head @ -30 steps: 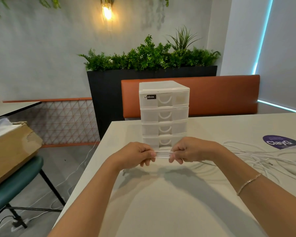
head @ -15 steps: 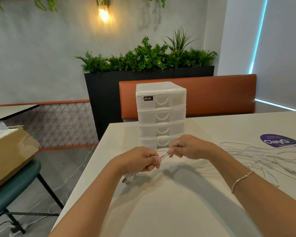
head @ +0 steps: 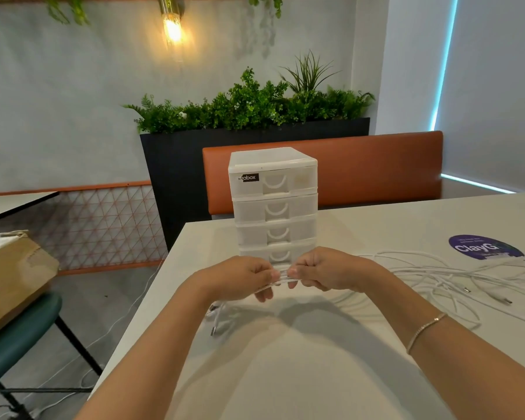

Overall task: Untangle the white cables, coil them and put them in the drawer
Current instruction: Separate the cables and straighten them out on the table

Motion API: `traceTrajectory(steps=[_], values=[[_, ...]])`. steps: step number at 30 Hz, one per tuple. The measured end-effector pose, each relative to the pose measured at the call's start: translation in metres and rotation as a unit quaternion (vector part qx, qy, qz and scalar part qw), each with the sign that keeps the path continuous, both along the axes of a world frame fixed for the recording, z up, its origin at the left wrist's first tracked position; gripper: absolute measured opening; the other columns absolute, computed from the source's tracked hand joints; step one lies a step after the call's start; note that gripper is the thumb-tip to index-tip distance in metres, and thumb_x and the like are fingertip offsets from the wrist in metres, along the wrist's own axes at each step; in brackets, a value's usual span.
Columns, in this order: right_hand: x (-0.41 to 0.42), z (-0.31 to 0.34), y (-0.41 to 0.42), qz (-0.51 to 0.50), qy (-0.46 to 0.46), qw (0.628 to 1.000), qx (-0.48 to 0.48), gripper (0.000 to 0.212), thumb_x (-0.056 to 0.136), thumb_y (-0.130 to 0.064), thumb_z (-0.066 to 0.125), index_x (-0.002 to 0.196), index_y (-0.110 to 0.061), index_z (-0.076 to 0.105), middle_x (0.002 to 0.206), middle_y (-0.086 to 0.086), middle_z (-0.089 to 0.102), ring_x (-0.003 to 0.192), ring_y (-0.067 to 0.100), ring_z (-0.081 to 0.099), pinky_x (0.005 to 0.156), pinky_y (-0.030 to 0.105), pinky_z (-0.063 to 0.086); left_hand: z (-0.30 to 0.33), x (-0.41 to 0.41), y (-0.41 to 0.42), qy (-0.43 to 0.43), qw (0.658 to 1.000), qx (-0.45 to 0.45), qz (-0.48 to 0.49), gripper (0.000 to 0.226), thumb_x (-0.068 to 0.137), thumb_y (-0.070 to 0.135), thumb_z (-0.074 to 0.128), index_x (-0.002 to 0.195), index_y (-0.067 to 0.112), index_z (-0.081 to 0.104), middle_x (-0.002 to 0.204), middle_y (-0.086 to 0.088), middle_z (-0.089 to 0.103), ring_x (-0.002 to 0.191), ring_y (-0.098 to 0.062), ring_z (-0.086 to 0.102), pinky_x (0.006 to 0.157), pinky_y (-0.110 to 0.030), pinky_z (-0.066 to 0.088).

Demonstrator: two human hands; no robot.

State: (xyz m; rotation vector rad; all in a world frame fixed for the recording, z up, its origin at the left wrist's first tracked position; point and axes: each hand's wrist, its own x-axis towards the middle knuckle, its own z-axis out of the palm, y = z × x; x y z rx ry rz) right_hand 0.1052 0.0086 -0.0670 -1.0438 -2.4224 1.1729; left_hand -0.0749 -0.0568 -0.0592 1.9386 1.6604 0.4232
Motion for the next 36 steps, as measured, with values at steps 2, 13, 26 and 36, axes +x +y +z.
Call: traceTrajectory(steps=[2,13,26,36], values=[[0.0,-0.001,0.0,0.006,0.017,1.0,0.005,0.027,0.093,-0.034,0.053,0.075,-0.018,0.065,0.047,-0.013,0.036,0.05,0.01,0.028,0.049,0.019,0.025,0.001,0.009,0.003,0.002,1.0,0.012,-0.014,0.027,0.099,0.038,0.038,0.084,0.026,0.058,0.072,0.01,0.059,0.067,-0.007,0.056,0.067,-0.021,0.041],[0.064,0.008,0.032,-0.002,-0.174,0.984,0.043,0.011,0.091,-0.026,0.059,0.089,-0.022,0.069,0.062,-0.005,0.055,0.056,0.009,0.043,0.056,0.017,0.035,-0.03,-0.006,0.012,0.0,0.996,0.09,0.02,0.028,0.099,0.035,0.041,0.078,0.029,0.058,0.08,0.008,0.057,0.079,-0.007,0.054,0.072,-0.016,0.041],[-0.004,-0.014,0.005,-0.021,-0.078,0.983,0.167,0.027,0.1,-0.031,0.038,0.087,-0.021,0.06,0.085,-0.006,0.061,0.073,0.009,0.053,0.064,0.015,0.037,-0.044,-0.004,0.017,0.036,0.98,0.185,0.061,0.027,0.099,0.035,0.037,0.081,0.026,0.054,0.065,0.011,0.048,0.06,-0.008,0.043,0.061,-0.028,0.037],[-0.001,-0.013,0.004,-0.051,-0.145,0.967,0.202,0.033,0.099,-0.035,0.04,0.1,-0.016,0.067,0.093,-0.005,0.057,0.088,0.011,0.046,0.076,0.024,0.034,-0.035,0.002,0.007,-0.066,0.995,0.07,0.027,0.025,0.096,0.032,0.048,0.079,0.028,0.066,0.082,0.002,0.062,0.076,-0.01,0.056,0.073,-0.021,0.044]])
